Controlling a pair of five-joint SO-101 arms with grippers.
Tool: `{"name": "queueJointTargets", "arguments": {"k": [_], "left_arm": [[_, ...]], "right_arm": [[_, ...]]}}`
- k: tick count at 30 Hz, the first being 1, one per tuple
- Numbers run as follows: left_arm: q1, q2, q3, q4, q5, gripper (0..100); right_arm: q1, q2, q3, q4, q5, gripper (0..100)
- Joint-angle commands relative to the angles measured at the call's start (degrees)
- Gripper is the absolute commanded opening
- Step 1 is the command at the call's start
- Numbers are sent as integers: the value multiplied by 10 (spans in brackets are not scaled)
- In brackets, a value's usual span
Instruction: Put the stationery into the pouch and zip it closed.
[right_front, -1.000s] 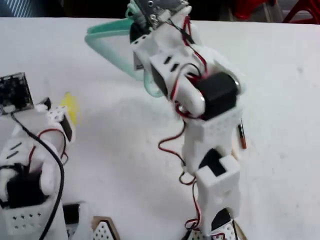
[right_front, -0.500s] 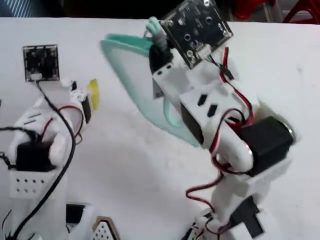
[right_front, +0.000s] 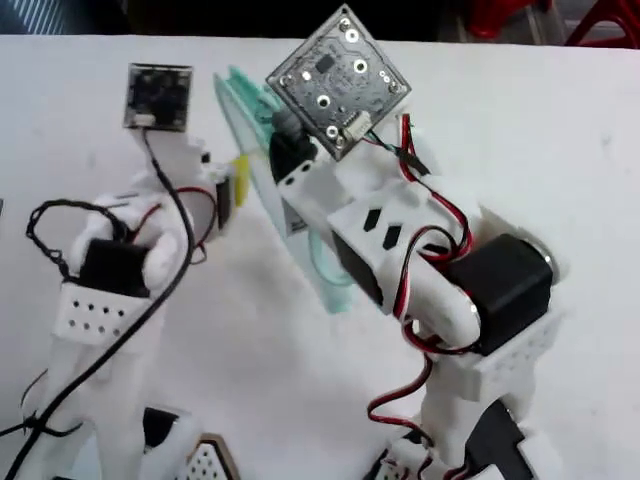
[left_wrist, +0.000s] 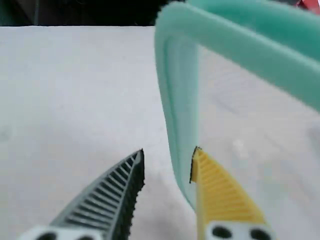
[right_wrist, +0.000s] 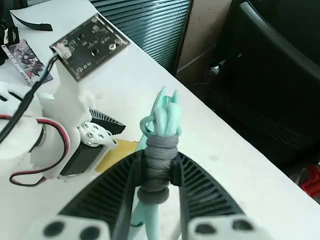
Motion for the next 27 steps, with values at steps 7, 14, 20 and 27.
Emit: {"name": "queueJointTargets", "arguments": {"k": [7, 14, 20, 27], "left_arm": [[38, 7, -43, -112, 9, 215], [43, 7, 39, -142, 5, 216], [16, 6, 110, -236, 5, 216], [16, 5, 110, -229, 5, 215]], "right_arm": [[-43, -40, 6, 15, 1, 17], [-42, -53, 132, 12, 4, 17], [-42, -54, 235, 11, 4, 17], [-29, -55, 297, 11, 4, 17]]}}
